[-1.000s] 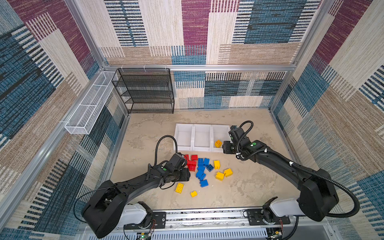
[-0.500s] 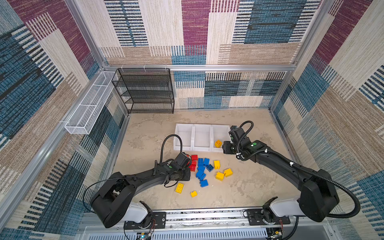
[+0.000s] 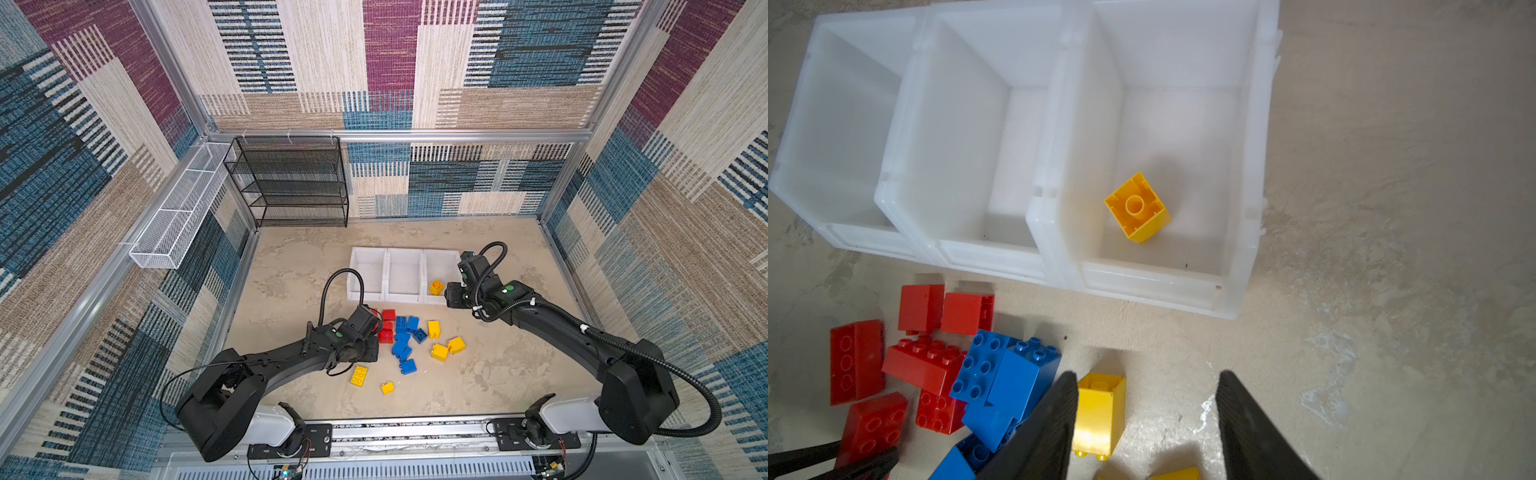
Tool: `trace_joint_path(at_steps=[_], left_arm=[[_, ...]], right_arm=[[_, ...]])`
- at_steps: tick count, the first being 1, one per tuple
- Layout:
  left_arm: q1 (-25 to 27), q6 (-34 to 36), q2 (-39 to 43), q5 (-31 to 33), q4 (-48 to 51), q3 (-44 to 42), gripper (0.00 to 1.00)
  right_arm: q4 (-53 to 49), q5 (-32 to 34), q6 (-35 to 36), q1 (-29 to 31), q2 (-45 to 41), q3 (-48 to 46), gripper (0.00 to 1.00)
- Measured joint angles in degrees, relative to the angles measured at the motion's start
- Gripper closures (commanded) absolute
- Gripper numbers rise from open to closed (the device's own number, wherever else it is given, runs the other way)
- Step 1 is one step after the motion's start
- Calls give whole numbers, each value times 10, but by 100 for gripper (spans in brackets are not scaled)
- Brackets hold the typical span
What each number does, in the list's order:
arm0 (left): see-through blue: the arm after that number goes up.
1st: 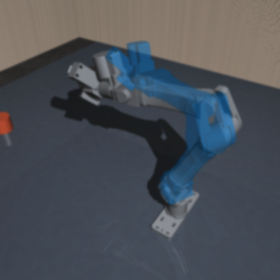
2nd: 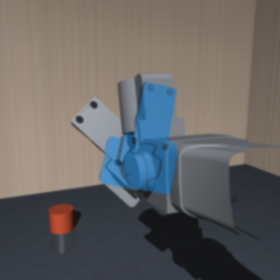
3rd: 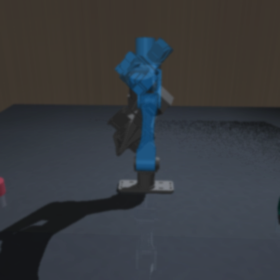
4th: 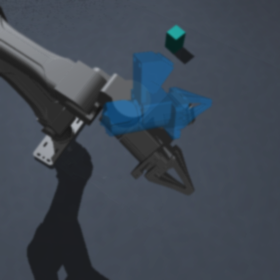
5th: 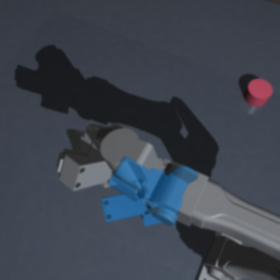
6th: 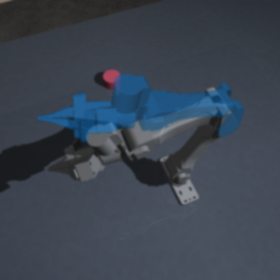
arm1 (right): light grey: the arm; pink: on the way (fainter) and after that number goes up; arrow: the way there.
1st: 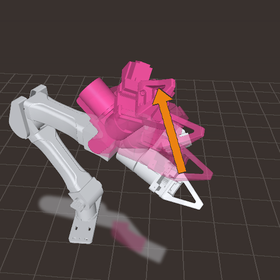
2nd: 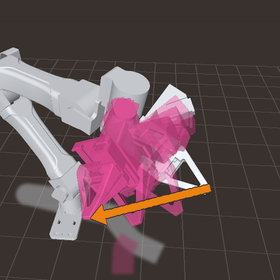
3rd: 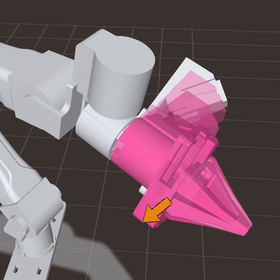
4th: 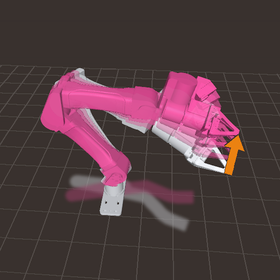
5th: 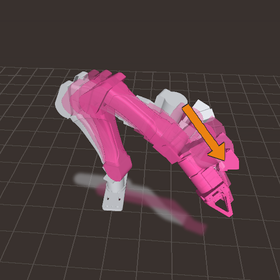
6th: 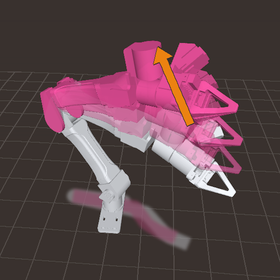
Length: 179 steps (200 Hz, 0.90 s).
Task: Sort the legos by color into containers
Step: 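Carry the red brick with the left gripper into the compartment nearest it and release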
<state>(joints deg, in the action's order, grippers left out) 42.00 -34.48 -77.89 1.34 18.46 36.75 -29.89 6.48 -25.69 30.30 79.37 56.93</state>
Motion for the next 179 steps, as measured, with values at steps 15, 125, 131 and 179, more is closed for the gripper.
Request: trace_joint_path(at_steps=[15,125,131,179], left_arm=[[0,0,12,0,7,1,84],[-120,118,-49,12,27,194,79],[-130,126,-66,10,28,210,79],[-165,175,-196,-29,32,336,79]], right_arm=[[0,0,0,0,0,0,45],[-12,0,0,0,-19,0,46],[-12,0,0,0,-20,0,46],[-17,2,-3,0,-39,-5,46]])
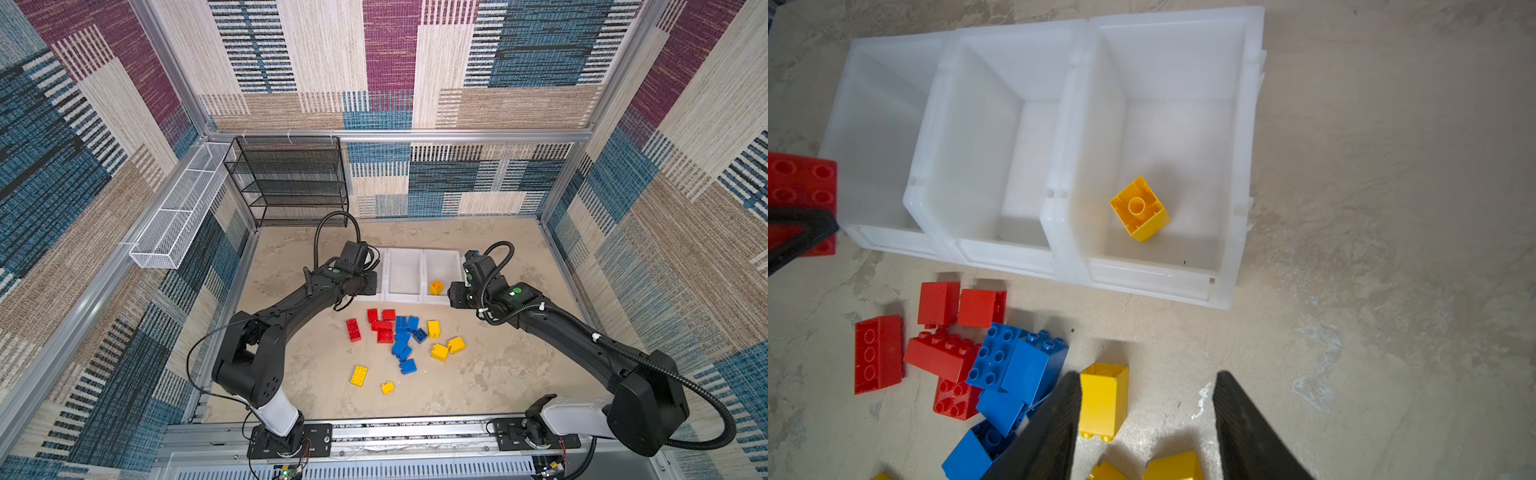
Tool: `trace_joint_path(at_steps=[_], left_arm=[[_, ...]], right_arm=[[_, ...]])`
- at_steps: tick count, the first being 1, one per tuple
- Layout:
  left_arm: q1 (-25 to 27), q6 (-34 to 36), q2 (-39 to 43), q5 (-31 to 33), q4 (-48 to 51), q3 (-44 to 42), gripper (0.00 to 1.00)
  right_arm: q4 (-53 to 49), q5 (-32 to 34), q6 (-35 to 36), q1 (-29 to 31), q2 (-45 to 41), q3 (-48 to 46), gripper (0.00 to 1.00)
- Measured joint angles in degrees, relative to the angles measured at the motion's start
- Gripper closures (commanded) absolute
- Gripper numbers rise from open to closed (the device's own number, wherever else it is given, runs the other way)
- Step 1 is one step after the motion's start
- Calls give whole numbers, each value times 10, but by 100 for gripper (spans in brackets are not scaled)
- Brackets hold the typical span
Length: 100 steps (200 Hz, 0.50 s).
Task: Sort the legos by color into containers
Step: 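Carry the red brick with the left gripper into the compartment nearest it and release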
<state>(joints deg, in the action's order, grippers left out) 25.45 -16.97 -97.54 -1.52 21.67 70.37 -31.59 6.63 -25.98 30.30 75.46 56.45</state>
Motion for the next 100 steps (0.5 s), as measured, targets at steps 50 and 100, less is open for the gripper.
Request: trace_joint_path(at_steps=[50,100], left_arm=[[-14,30,-108,-22,14,63,79],[-16,55,-146,-34,24,89,69]], right_arm=[[-8,0,-6,0,-14,-12,46],[-13,0,-10,0,-22,-17,46]])
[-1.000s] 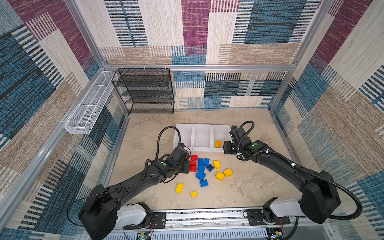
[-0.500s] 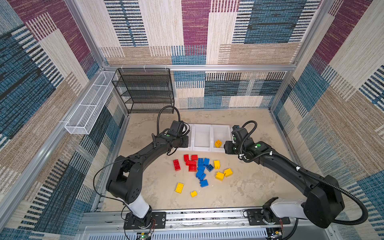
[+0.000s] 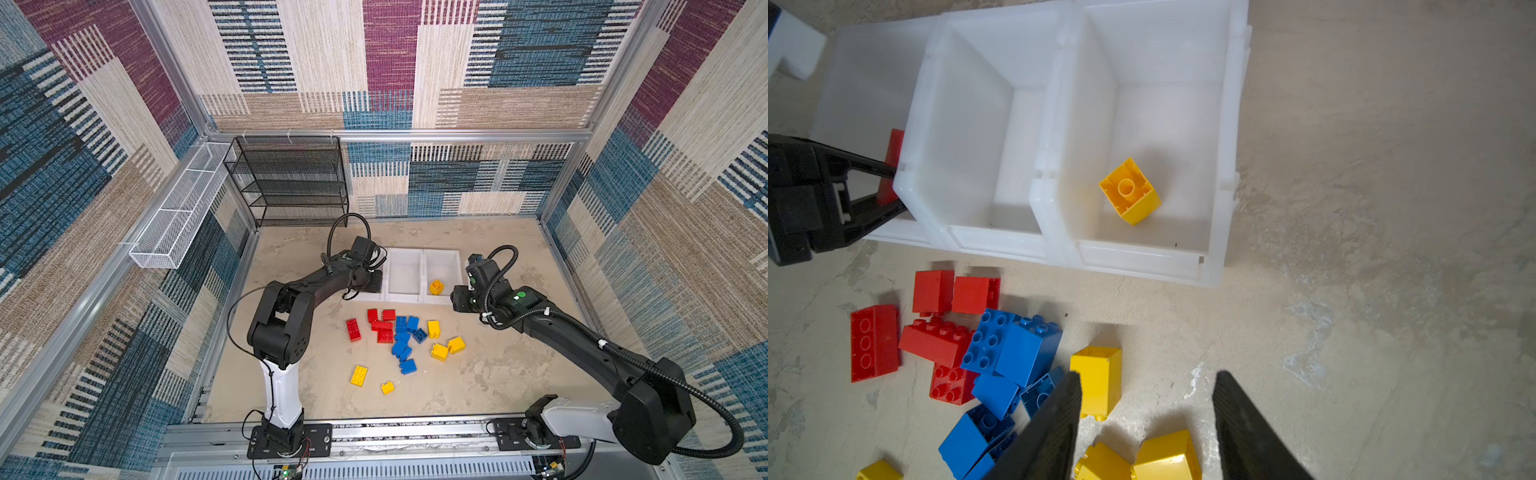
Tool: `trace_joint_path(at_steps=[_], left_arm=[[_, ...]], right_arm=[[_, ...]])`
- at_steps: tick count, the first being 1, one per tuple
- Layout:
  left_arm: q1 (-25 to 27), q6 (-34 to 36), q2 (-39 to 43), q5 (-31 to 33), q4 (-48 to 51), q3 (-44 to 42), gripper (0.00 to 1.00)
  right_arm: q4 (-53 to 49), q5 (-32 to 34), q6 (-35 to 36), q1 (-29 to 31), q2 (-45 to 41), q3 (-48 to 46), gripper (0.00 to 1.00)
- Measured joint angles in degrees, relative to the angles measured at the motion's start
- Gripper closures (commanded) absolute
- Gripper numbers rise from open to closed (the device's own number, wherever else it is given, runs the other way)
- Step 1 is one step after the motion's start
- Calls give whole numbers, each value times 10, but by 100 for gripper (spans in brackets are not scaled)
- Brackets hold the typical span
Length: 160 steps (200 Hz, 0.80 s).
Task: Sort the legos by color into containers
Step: 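Carry the red brick with the left gripper into the compartment nearest it and release, then withdraw the left gripper to the pile while the right gripper moves over blue bricks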
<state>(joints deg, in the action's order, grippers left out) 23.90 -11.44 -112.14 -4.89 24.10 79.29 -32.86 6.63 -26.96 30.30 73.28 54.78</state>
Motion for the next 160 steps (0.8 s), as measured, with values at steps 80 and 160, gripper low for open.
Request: trace_joint_path(at_steps=[80,160], left_arm=[[-3,3,25,0,8,0,53],[-3,-5,156,-4,20,-81,51]], right_arm=[[-3,0,0,0,4,8,45],[-13,0,0,0,-15,-2,45]])
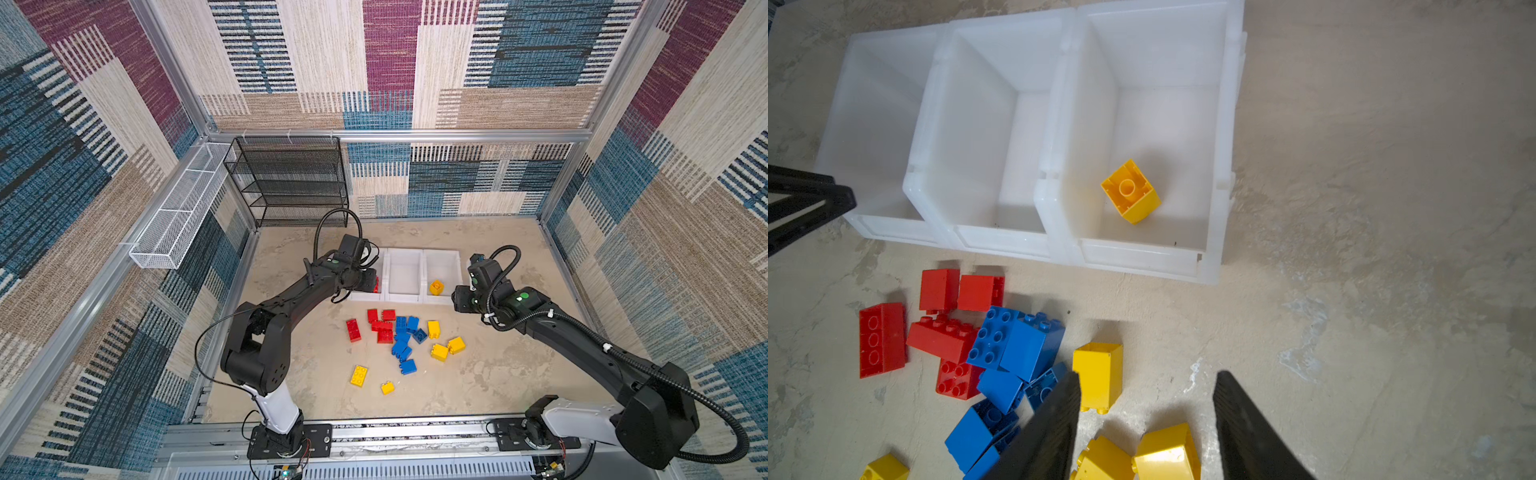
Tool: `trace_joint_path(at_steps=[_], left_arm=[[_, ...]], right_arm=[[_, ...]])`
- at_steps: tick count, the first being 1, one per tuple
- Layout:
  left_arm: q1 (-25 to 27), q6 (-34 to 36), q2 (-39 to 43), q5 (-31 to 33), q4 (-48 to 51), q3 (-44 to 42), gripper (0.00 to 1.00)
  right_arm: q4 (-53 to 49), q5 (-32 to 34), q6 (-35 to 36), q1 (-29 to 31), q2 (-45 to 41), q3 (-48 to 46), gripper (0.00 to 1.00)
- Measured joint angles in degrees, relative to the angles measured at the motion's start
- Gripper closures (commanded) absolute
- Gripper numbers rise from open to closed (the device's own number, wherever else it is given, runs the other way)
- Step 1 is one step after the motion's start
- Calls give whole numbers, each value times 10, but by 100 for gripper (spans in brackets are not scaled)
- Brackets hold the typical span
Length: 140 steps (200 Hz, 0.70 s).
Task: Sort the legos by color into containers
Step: 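Withdraw the left gripper to the pile while the right gripper moves over blue bricks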
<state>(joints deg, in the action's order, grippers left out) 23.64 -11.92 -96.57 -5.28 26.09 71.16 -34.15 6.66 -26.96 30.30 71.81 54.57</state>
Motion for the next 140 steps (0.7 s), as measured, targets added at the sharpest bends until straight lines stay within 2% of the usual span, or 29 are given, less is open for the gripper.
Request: trace_joint_path(at_steps=[73,140], left_arm=[[0,-63,178,-26,-14,-181,50],[1,-126,338,-24,-16,-310,49]], right_arm=[[-13,0,0,7,1,-7,46],[-9,-17,-27,104,92,22,46]])
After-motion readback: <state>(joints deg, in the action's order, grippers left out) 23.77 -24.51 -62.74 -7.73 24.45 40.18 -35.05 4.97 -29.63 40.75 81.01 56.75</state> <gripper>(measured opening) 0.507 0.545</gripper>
